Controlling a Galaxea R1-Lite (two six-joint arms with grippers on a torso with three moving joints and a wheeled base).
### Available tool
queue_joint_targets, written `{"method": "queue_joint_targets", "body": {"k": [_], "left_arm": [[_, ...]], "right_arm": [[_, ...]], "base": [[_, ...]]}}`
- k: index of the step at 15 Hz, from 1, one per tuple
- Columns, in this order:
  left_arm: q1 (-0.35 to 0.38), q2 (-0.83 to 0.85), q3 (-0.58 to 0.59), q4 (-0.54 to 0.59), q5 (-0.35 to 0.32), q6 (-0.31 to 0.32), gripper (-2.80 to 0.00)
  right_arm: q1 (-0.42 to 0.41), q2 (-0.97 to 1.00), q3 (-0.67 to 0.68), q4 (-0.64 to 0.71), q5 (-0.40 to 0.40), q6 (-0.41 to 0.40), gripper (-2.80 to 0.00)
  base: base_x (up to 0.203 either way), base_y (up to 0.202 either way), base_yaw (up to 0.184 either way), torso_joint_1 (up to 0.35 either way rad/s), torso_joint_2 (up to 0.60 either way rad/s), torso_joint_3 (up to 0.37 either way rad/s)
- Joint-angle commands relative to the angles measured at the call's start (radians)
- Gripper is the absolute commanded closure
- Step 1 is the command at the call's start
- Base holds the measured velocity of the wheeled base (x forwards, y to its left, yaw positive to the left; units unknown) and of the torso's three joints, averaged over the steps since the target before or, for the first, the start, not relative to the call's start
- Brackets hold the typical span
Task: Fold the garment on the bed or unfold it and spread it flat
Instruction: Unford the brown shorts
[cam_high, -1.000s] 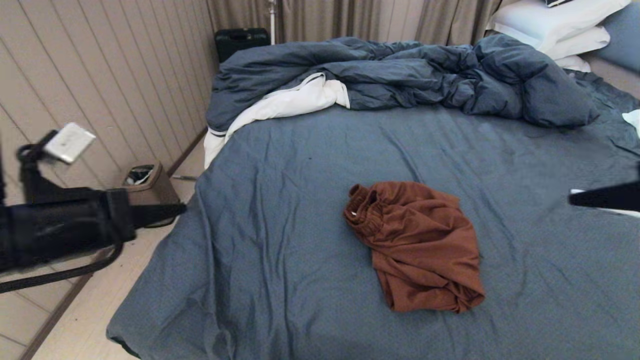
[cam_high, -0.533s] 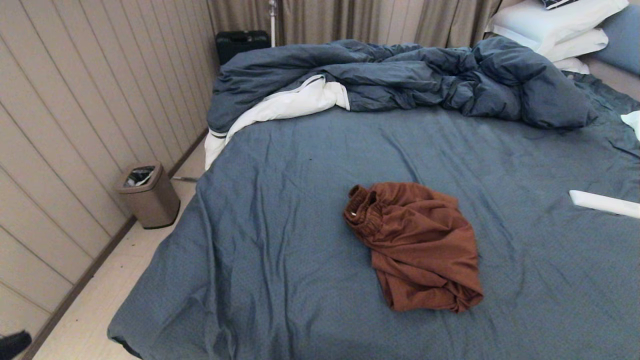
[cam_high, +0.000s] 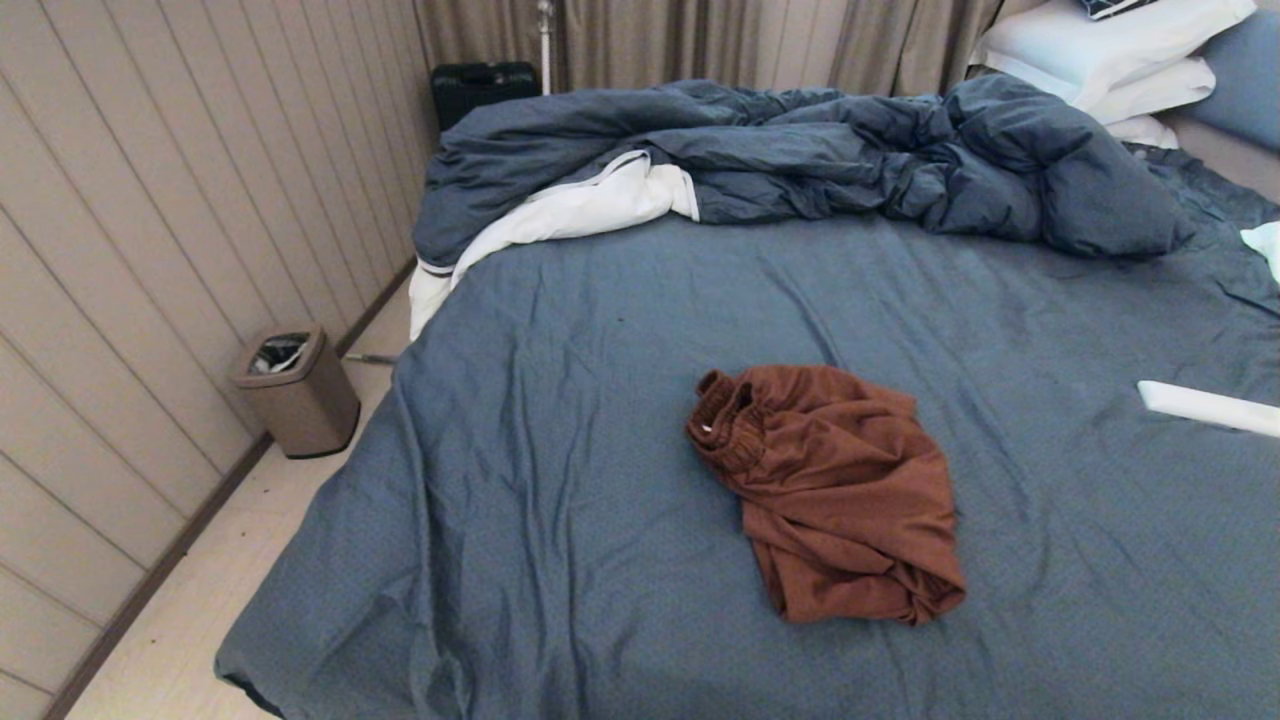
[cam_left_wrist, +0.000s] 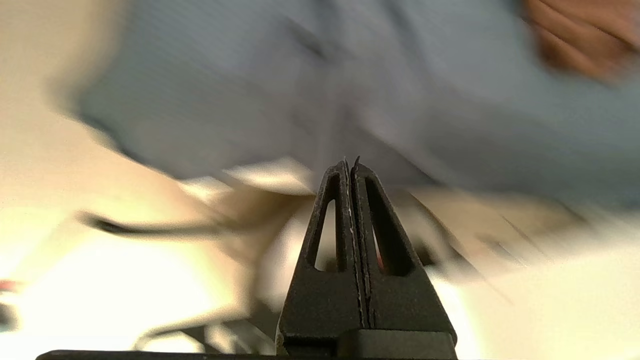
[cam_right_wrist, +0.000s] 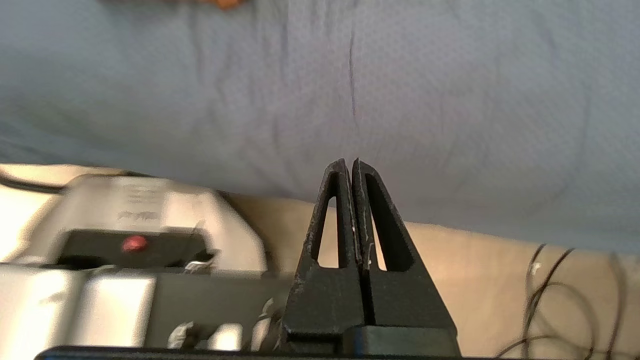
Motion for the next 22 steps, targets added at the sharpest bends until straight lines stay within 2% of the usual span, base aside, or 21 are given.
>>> {"method": "queue_joint_targets", "body": {"k": [1,3,4,6,7,10,13,16,17,18,20,22], "left_arm": [[0.002,-0.012,0.073,-0.086,0.131,0.036,0.00],[0.009,-0.013,0.132,-0.120,0.221,0.074,0.00],[0.010,-0.013,0.170,-0.170,0.239,0.081,0.00],[0.034,-0.014,0.242,-0.271,0.307,0.094,0.00],[0.038,-0.015,0.246,-0.278,0.316,0.092,0.00],[0.038,-0.015,0.258,-0.315,0.289,0.089,0.00],[0.054,-0.022,0.250,-0.295,0.314,0.108,0.00],[0.120,-0.180,0.229,-0.206,0.299,0.136,0.00],[0.125,-0.243,0.226,-0.191,0.288,0.142,0.00],[0.130,-0.282,0.225,-0.184,0.258,0.152,0.00],[0.134,-0.291,0.239,-0.233,0.134,0.228,0.00],[0.134,-0.291,0.282,-0.334,0.119,0.267,0.00]], "right_arm": [[0.001,-0.005,0.187,-0.220,-0.008,-0.046,0.00],[0.002,-0.006,0.277,-0.361,-0.007,-0.095,0.00],[0.002,-0.007,0.282,-0.386,-0.010,-0.107,0.00],[-0.001,-0.010,0.338,-0.462,-0.078,-0.124,0.00],[-0.007,-0.010,0.355,-0.507,-0.114,-0.115,0.00],[-0.072,-0.012,0.362,-0.526,-0.128,-0.091,0.00],[-0.190,-0.088,0.366,-0.542,-0.146,-0.091,0.00],[-0.163,-0.118,0.369,-0.550,-0.150,-0.101,0.00],[-0.161,-0.179,0.368,-0.545,-0.124,-0.115,0.00],[-0.160,-0.242,0.365,-0.534,-0.062,-0.134,0.00],[-0.158,-0.280,0.355,-0.476,0.081,-0.162,0.00],[-0.158,-0.279,0.357,-0.473,0.089,-0.149,0.00]], "base": [[0.000,0.000,0.000,0.000,0.00,0.000],[0.000,0.000,0.000,0.000,0.00,0.000],[0.000,0.000,0.000,0.000,0.00,0.000],[0.000,0.000,0.000,0.000,0.00,0.000],[0.000,0.000,0.000,0.000,0.00,0.000],[0.000,0.000,0.000,0.000,0.00,0.000],[0.000,0.000,0.000,0.000,0.00,0.000],[0.000,0.000,0.000,0.000,0.00,0.000],[0.000,0.000,0.000,0.000,0.00,0.000],[0.000,0.000,0.000,0.000,0.00,0.000],[0.000,0.000,0.000,0.000,0.00,0.000],[0.000,0.000,0.000,0.000,0.00,0.000]]}}
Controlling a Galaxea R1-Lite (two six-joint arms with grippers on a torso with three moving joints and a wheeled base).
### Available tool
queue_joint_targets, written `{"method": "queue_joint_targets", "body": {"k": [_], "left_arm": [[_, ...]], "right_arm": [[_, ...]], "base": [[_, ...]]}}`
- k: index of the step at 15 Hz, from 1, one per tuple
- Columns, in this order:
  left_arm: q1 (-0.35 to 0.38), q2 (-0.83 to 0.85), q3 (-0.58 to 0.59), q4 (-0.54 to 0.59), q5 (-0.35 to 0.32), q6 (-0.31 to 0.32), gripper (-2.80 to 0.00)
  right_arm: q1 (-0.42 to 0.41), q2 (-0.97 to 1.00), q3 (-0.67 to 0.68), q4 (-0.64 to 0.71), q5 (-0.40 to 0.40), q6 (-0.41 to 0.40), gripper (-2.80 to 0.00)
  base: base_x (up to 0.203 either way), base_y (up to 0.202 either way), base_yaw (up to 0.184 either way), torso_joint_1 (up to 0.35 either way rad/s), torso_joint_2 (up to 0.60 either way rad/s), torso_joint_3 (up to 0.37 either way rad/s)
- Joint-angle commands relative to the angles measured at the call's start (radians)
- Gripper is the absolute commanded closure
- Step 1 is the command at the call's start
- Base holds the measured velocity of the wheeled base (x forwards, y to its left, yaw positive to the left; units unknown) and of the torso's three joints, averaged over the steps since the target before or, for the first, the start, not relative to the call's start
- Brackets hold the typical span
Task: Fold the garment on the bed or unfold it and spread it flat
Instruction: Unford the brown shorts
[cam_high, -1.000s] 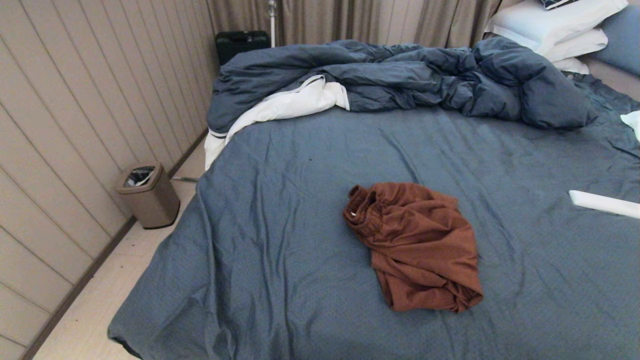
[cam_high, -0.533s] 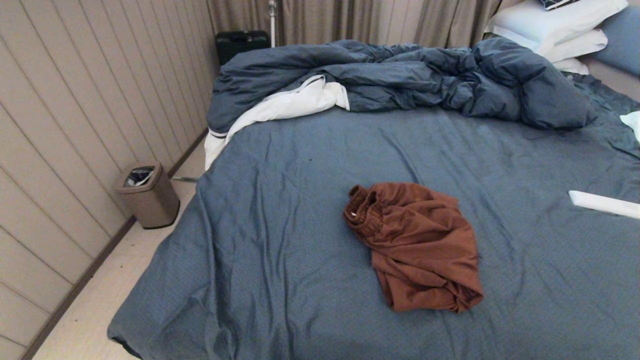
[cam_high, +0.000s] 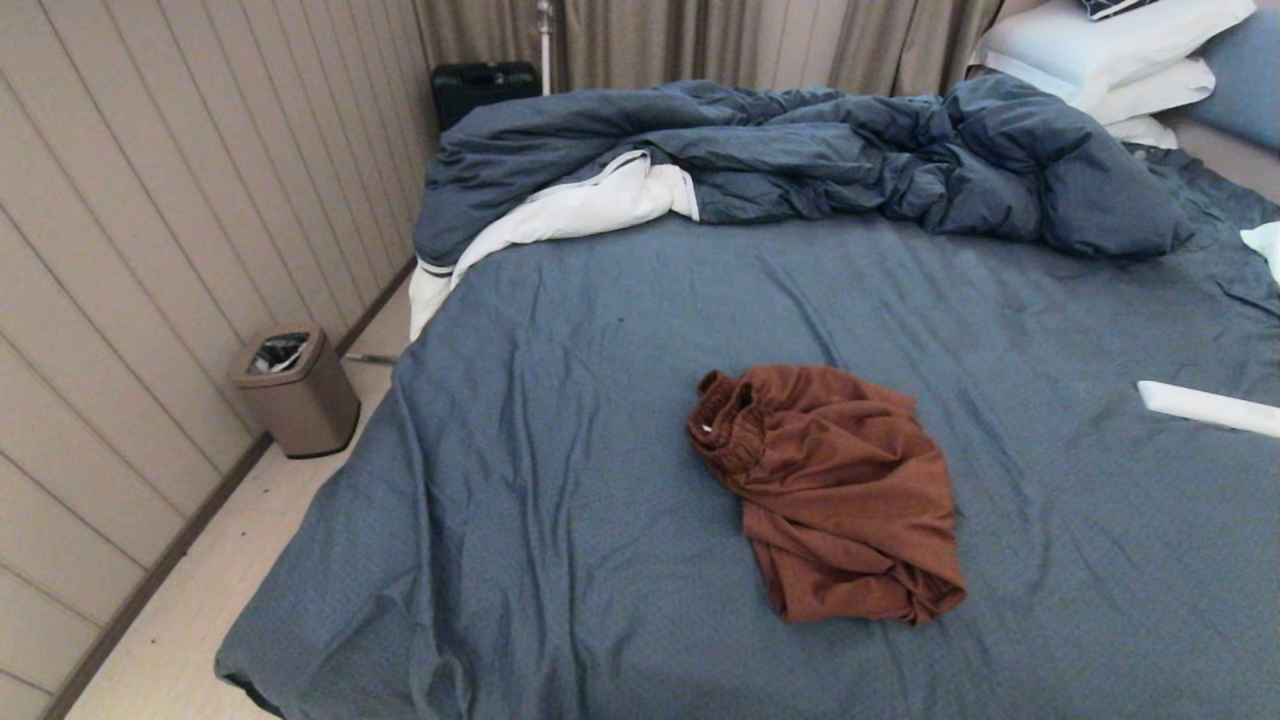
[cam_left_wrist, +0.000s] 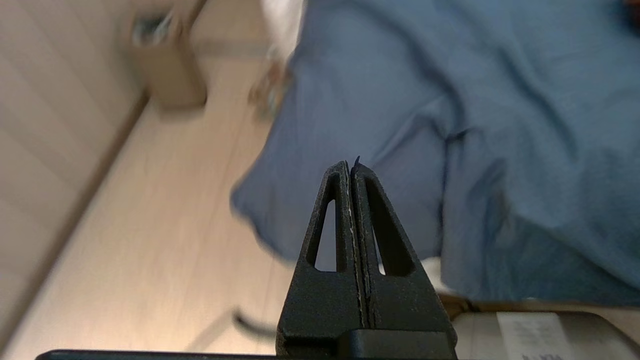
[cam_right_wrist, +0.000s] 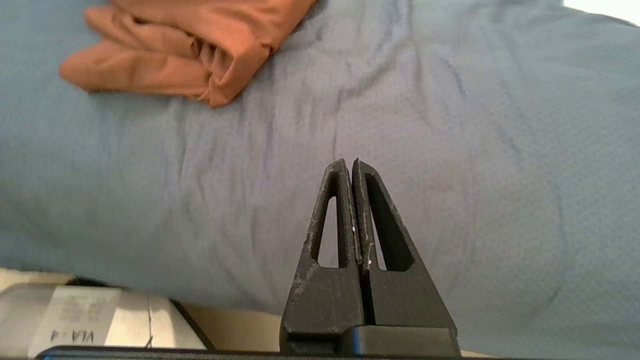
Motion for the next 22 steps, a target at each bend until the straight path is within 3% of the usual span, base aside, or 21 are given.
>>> {"method": "queue_joint_targets", "body": {"k": [1,2,4,6,7,22], "left_arm": [[0.001,-0.015,0.053,-0.069,0.010,0.026,0.00],[0.001,-0.014,0.076,-0.130,0.020,0.047,0.00],[0.001,-0.015,0.088,-0.147,0.026,0.046,0.00],[0.001,-0.015,0.088,-0.156,0.038,-0.048,0.00],[0.001,-0.015,0.088,-0.159,0.041,-0.055,0.00],[0.001,-0.015,0.088,-0.160,0.040,-0.054,0.00]], "right_arm": [[0.000,-0.022,0.004,-0.013,-0.011,0.009,0.00],[0.000,-0.023,0.011,-0.037,-0.015,0.011,0.00],[0.000,-0.024,0.018,-0.050,-0.009,0.012,0.00],[0.000,-0.024,0.044,-0.053,0.014,0.046,0.00],[-0.001,-0.022,0.044,-0.054,0.014,0.047,0.00],[-0.001,-0.024,0.044,-0.053,0.014,0.060,0.00]], "base": [[0.000,0.000,0.000,0.000,0.00,0.000],[0.000,0.000,0.000,0.000,0.00,0.000],[0.000,0.000,0.000,0.000,0.00,0.000],[0.000,0.000,0.000,0.000,0.00,0.000],[0.000,0.000,0.000,0.000,0.00,0.000],[0.000,0.000,0.000,0.000,0.00,0.000]]}}
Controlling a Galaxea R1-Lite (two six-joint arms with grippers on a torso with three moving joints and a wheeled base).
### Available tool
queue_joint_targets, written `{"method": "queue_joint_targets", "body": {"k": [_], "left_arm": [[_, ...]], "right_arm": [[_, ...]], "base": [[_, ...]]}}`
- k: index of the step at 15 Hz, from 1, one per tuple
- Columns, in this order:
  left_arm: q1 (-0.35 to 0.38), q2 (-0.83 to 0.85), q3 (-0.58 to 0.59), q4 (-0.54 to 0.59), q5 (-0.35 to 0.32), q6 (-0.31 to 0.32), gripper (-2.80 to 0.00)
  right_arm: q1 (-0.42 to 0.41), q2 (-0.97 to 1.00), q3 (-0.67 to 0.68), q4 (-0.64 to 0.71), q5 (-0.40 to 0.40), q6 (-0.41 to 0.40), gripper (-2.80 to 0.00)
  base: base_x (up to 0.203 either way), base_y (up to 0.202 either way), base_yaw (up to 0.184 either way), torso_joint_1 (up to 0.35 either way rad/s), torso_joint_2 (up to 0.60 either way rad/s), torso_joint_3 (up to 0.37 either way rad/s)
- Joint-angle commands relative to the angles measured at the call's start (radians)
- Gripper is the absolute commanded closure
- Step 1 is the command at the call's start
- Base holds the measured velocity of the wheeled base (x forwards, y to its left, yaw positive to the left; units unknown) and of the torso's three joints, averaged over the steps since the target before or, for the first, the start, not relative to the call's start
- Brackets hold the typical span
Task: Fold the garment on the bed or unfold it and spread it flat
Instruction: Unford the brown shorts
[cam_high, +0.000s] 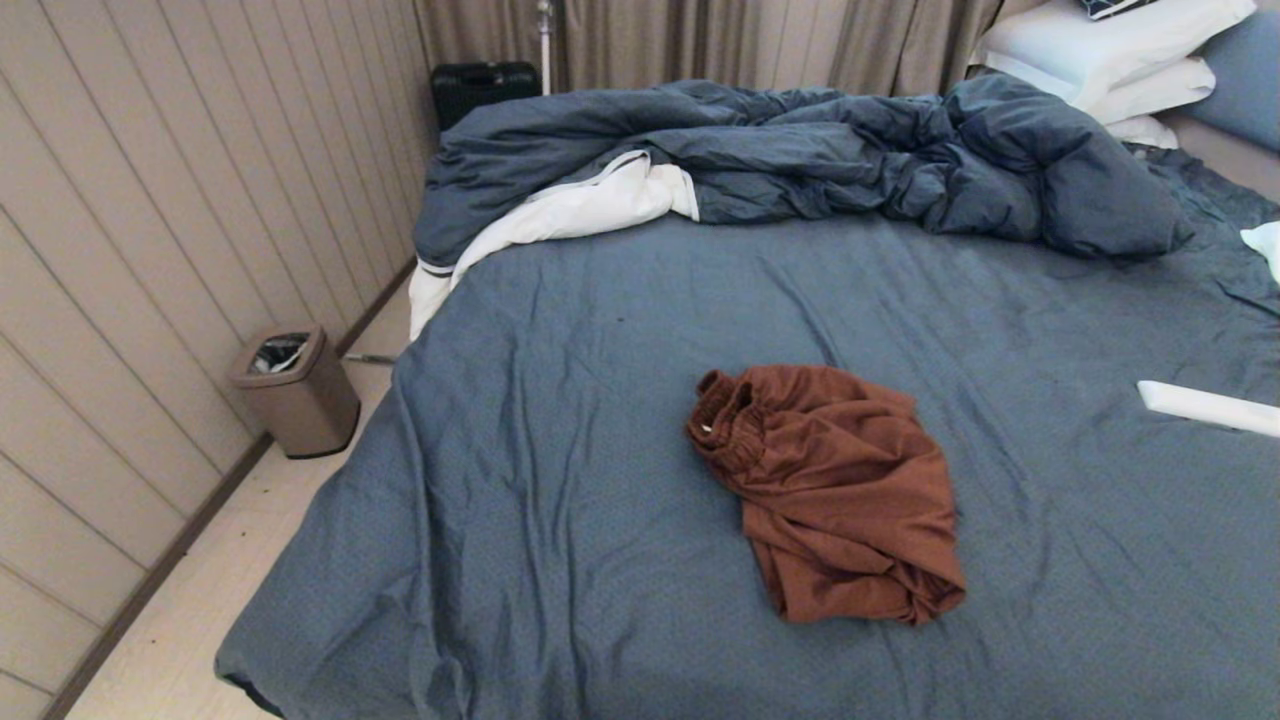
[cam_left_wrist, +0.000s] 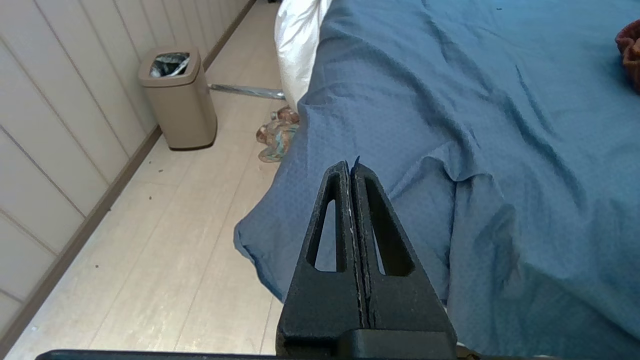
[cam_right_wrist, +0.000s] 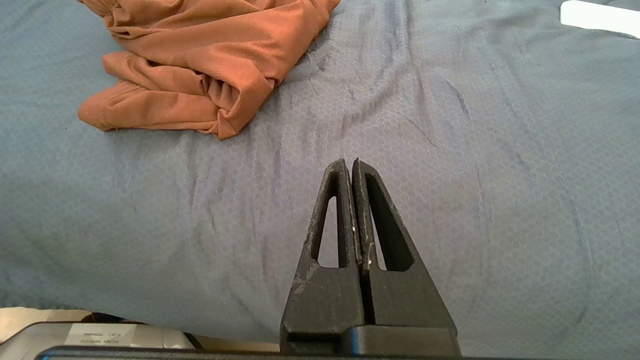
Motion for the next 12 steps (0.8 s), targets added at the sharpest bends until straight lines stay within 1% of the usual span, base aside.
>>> {"method": "queue_joint_targets", "body": {"k": [1,11,12], "left_arm": [[0.000,0.002,0.000,-0.001,0.001,0.000,0.00],[0.000,0.002,0.000,-0.001,0.001,0.000,0.00],[0.000,0.002,0.000,-0.001,0.001,0.000,0.00]], "right_arm": [[0.000,0.003,0.000,0.001,0.000,0.003,0.00],[0.000,0.003,0.000,0.004,0.000,0.004,0.00],[0.000,0.003,-0.001,0.001,0.001,-0.006,0.00]], "base": [[0.000,0.000,0.000,0.000,0.00,0.000],[0.000,0.000,0.000,0.000,0.00,0.000],[0.000,0.000,0.000,0.000,0.00,0.000]]}}
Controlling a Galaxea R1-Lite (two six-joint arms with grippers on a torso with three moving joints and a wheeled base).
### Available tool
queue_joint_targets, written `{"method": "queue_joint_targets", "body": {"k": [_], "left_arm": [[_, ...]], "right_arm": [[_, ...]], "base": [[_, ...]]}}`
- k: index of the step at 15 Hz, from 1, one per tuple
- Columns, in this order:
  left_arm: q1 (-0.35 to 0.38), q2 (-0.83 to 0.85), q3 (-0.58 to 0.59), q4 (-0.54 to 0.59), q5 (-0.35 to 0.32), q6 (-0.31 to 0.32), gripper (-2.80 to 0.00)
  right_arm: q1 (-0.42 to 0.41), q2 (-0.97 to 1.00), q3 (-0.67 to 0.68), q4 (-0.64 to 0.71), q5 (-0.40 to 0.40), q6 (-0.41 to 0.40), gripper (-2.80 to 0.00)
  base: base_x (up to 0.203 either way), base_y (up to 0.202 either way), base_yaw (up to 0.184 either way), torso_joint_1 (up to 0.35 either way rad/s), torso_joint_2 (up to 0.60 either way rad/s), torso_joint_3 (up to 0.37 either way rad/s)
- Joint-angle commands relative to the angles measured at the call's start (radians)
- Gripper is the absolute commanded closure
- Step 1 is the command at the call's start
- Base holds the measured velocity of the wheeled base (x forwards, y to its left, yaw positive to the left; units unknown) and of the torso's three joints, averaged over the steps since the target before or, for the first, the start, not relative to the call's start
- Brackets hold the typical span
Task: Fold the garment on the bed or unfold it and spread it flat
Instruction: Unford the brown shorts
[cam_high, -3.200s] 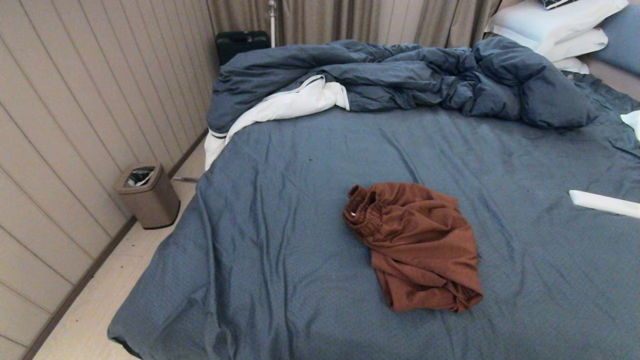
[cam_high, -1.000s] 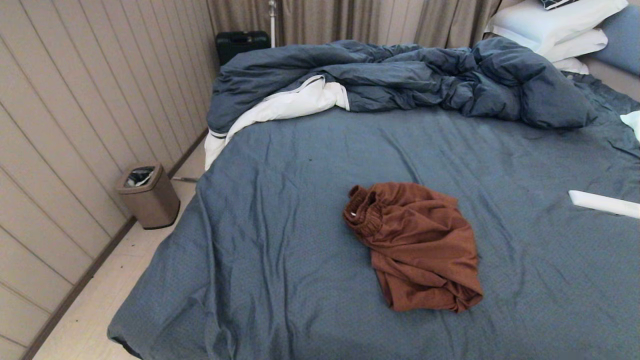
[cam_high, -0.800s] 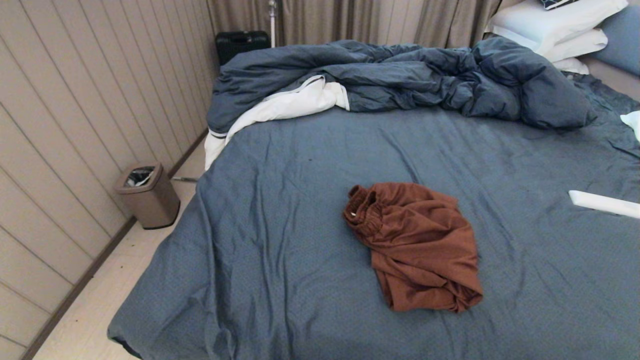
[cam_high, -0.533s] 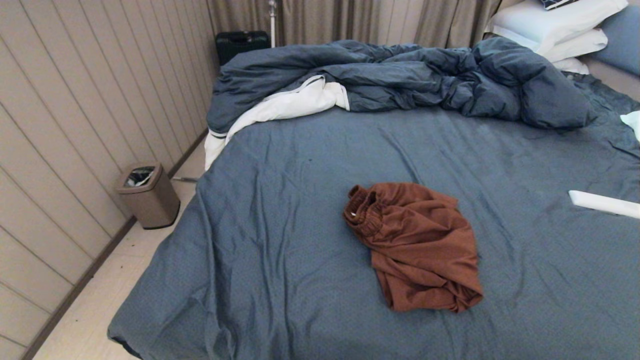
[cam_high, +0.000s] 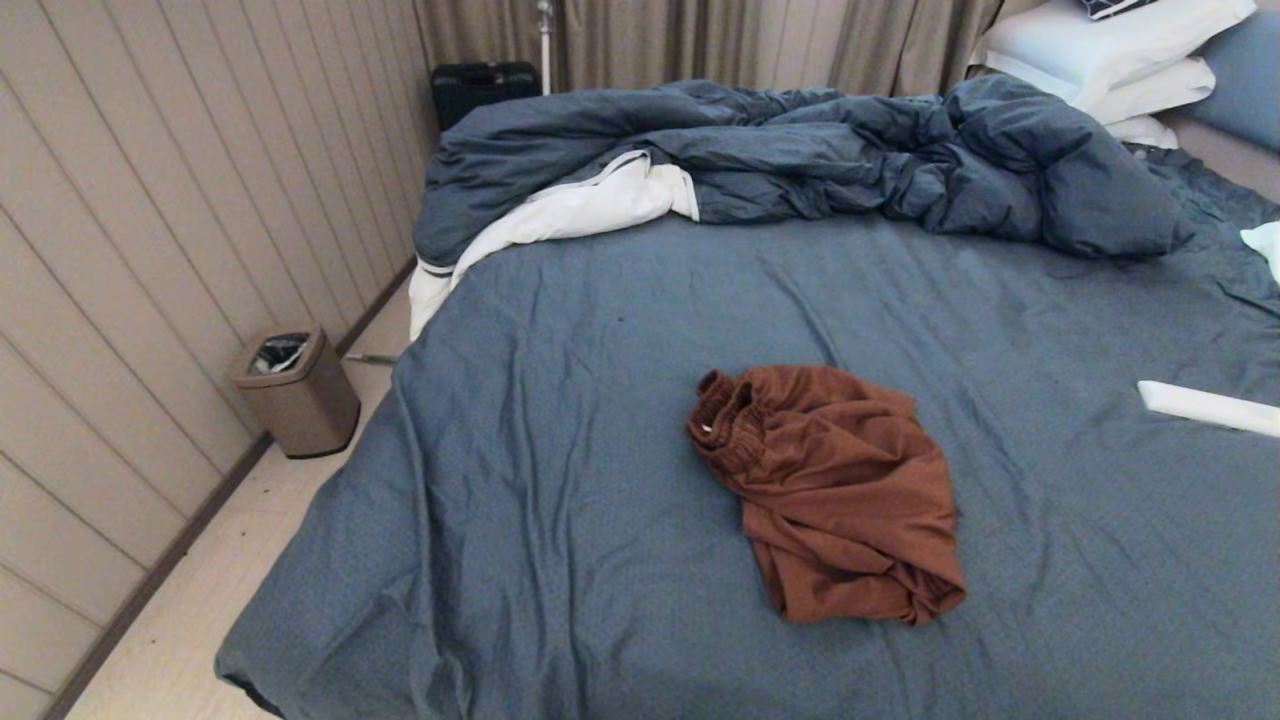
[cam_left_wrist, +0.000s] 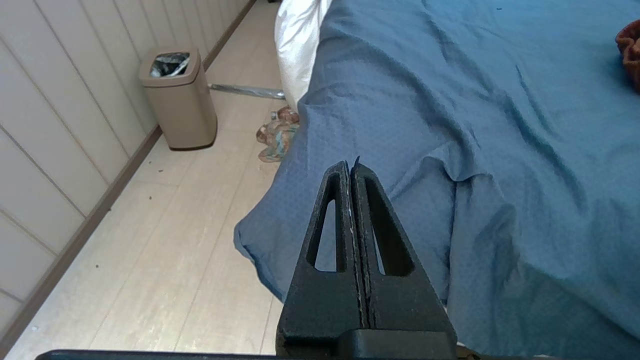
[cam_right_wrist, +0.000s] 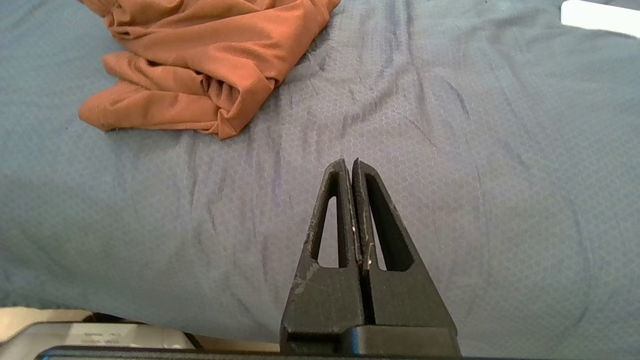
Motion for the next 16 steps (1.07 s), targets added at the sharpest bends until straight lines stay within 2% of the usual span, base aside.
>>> {"method": "queue_joint_targets", "body": {"k": [1,16], "left_arm": [[0.000,0.002,0.000,-0.001,0.000,-0.001,0.00],[0.000,0.002,0.000,-0.001,-0.001,-0.001,0.00]], "right_arm": [[0.000,0.003,-0.002,-0.003,0.001,-0.008,0.00],[0.000,0.055,-0.026,0.060,0.003,-0.010,0.00]], "base": [[0.000,0.000,0.000,0.000,0.00,0.000],[0.000,0.000,0.000,0.000,0.00,0.000]]}}
